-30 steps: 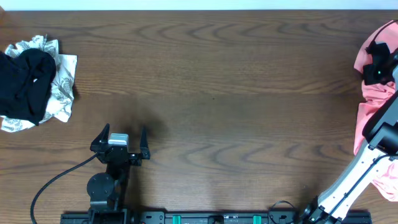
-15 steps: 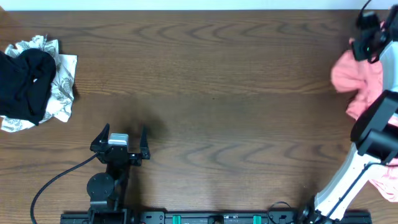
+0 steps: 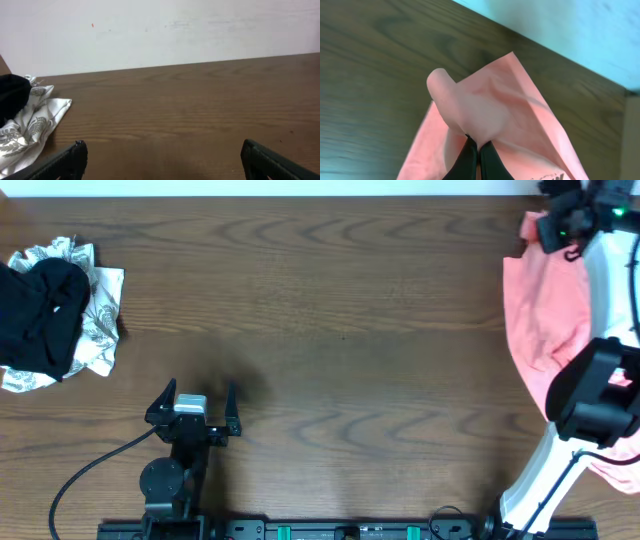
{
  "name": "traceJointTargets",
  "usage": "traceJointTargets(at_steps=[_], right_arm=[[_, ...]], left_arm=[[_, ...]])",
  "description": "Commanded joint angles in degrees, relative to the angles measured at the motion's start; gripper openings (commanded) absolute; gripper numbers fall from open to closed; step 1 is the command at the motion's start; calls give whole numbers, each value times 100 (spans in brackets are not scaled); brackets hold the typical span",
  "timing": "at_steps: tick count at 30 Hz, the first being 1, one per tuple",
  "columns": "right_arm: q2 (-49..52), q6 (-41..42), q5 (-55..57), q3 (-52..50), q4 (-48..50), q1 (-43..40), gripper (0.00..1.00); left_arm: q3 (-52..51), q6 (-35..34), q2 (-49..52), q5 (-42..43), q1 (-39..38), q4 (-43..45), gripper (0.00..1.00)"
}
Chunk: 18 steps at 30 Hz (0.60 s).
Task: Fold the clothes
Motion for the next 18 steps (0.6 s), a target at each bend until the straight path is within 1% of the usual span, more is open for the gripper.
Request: traceJointTargets(at_steps=[1, 3, 9, 14, 16, 17, 18], right_arm=[[57, 164, 42, 59, 52, 96, 1], [109, 278, 186, 57, 105, 83, 1], [437, 280, 271, 57, 157, -66, 1], [846, 291, 396, 57, 404, -140, 1], [968, 494, 649, 57, 553, -157, 6], [1010, 614, 800, 57, 649, -160, 15], [1036, 656, 942, 59, 758, -157, 35]], left_arm=[[-98, 37, -37, 63, 33, -195, 98], [-98, 37, -37, 63, 33, -195, 98], [-98, 37, -37, 63, 33, -195, 98], [-98, 37, -37, 63, 33, -195, 98], [-98, 37, -37, 63, 33, -195, 98], [-98, 37, -37, 63, 33, -195, 98], [-98, 37, -37, 63, 33, -195, 98]])
